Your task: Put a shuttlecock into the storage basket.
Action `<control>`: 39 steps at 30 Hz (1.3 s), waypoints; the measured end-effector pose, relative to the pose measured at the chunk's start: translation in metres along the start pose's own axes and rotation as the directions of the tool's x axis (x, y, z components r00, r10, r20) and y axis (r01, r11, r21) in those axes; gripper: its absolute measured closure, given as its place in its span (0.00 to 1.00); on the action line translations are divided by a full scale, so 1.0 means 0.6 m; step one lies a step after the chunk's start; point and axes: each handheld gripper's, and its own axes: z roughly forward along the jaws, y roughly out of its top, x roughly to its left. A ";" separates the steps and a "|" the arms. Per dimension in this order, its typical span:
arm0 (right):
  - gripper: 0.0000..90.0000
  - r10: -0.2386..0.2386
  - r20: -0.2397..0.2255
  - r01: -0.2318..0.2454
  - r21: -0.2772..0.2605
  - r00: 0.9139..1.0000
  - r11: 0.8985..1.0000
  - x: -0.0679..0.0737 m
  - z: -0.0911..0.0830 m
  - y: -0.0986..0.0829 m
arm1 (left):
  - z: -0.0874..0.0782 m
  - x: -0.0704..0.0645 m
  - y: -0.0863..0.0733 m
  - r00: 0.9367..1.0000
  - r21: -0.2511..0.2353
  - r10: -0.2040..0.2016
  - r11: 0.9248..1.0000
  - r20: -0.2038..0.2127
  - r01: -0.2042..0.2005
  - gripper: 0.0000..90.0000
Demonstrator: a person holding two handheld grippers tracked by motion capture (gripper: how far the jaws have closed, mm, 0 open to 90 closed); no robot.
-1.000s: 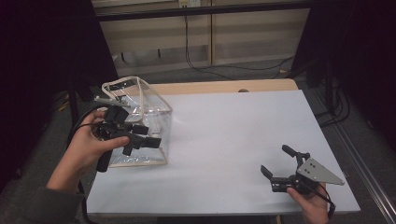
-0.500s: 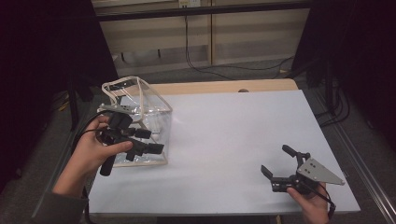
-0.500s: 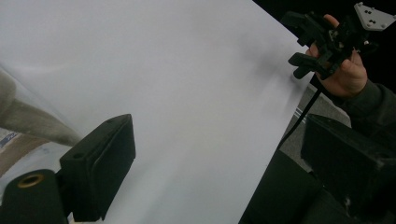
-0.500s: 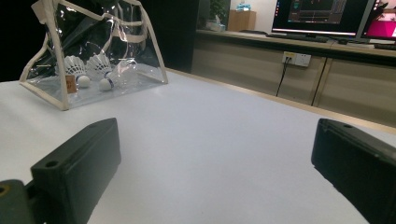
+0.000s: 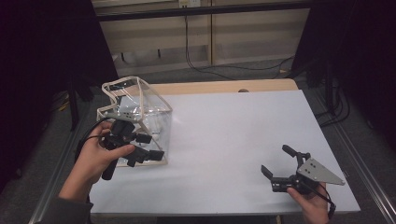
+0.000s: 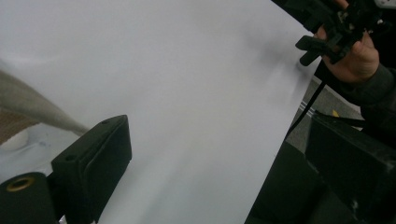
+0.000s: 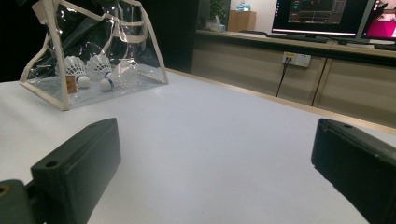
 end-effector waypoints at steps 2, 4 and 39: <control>0.02 -0.001 -0.001 0.001 0.000 1.000 1.000 0.000 0.000 0.000 | 0.001 0.001 -0.002 1.000 -0.004 -0.002 1.000 -0.001 0.002 0.08; 0.02 0.001 0.001 -0.001 -0.001 1.000 1.000 0.000 0.000 0.000 | 0.004 0.002 -0.007 1.000 -0.015 -0.003 1.000 0.005 0.003 0.07; 0.02 -0.001 0.001 0.001 -0.002 1.000 1.000 0.001 -0.001 0.002 | 0.046 0.015 -0.065 0.999 -0.057 0.041 0.998 0.028 -0.039 0.04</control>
